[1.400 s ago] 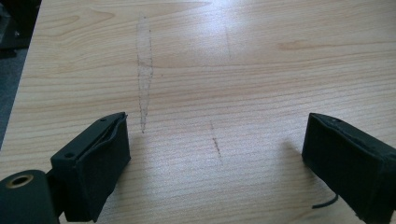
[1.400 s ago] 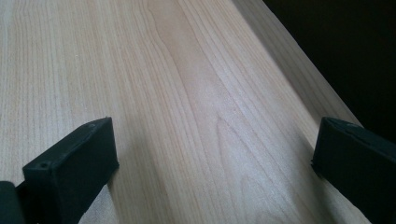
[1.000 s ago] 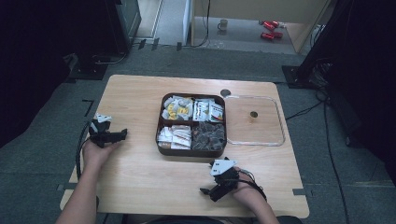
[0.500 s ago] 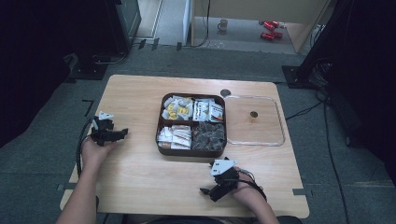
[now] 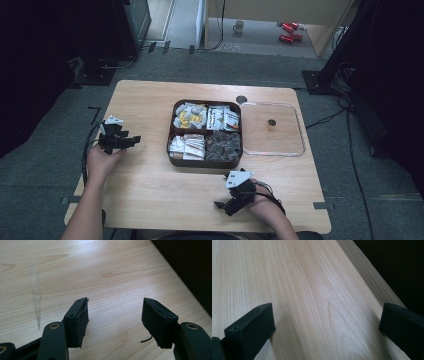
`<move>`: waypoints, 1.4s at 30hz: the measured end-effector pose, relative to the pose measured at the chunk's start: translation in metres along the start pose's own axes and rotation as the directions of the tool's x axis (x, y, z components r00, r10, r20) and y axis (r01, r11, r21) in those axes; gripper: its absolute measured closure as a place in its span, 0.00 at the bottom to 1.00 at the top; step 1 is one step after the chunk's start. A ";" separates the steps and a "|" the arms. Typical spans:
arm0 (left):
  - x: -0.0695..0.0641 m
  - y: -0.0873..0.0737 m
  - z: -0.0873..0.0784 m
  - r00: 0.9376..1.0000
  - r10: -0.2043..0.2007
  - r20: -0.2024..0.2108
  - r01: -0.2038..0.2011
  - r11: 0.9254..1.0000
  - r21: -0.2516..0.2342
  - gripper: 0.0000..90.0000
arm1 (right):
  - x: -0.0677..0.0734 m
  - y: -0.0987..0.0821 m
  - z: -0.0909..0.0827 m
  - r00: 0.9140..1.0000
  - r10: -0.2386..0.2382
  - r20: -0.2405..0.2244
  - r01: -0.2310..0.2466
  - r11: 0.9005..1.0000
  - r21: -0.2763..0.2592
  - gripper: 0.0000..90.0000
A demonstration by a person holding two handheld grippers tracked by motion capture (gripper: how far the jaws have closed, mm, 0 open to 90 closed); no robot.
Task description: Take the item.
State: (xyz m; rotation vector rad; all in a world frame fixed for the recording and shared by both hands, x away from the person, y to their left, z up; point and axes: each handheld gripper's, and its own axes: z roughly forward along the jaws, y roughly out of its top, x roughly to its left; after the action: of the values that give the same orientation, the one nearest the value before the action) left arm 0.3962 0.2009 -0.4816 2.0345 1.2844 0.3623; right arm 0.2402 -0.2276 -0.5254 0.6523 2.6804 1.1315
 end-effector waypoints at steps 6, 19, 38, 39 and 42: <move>-0.009 0.008 -0.004 0.999 0.024 0.027 -0.023 0.999 -0.024 0.42 | 0.000 0.000 0.000 1.000 -0.001 -0.001 0.001 1.000 0.001 0.00; -0.030 0.022 -0.008 0.990 0.101 0.100 -0.097 0.994 -0.041 0.48 | 0.000 0.000 0.000 1.000 0.000 0.000 0.000 1.000 0.001 0.00; -0.072 0.045 -0.010 0.962 0.208 0.178 -0.196 0.977 -0.083 0.54 | 0.001 -0.001 0.000 1.000 0.011 0.008 -0.011 1.000 0.001 0.00; -0.075 0.046 -0.010 0.959 0.217 0.182 -0.204 0.975 -0.087 0.56 | 0.001 -0.001 0.000 1.000 0.013 0.009 -0.013 1.000 0.001 0.00; -0.081 0.048 -0.009 0.952 0.237 0.193 -0.223 0.971 -0.091 0.57 | 0.001 -0.001 -0.001 1.000 0.013 0.012 -0.013 1.000 0.001 0.00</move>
State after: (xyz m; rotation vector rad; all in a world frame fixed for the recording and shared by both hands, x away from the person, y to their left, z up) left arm 0.3858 0.1207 -0.4324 2.1071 0.9032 0.2919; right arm 0.2385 -0.2277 -0.5254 0.6758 2.6709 1.1263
